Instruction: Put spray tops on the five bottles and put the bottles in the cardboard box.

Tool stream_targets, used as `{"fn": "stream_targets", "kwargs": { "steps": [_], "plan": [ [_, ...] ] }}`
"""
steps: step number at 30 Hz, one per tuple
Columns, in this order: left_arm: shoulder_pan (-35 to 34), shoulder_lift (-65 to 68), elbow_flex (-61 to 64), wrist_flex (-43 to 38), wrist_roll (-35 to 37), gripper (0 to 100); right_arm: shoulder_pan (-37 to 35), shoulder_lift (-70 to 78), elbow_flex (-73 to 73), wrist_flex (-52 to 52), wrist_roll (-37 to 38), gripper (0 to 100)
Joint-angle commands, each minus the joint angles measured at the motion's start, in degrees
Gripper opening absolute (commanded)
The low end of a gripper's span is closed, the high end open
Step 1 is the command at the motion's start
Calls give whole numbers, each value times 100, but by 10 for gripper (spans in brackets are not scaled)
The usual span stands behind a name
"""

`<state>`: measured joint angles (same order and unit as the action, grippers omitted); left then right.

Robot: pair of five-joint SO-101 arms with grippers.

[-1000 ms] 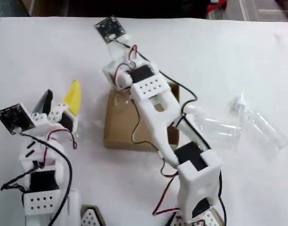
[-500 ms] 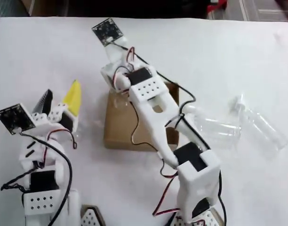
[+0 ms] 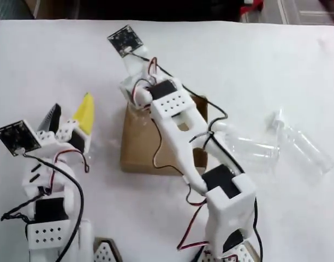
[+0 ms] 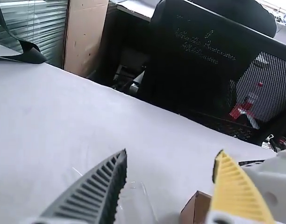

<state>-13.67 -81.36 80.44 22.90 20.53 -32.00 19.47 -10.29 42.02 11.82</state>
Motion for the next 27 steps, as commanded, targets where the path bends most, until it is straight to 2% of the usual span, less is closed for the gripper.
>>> {"fn": "stream_targets", "kwargs": {
  "steps": [1,9,17,27],
  "plan": [
    [66,22,-62,-114,18,278,48,-154,-79,40,229,211],
    [66,22,-62,-114,18,278,163,-892,-105,215,229,213],
    [66,22,-53,-114,18,278,321,-2334,-70,1165,229,213],
    [75,13,-53,-114,18,278,110,-1833,18,2114,220,212]
  ]
}}
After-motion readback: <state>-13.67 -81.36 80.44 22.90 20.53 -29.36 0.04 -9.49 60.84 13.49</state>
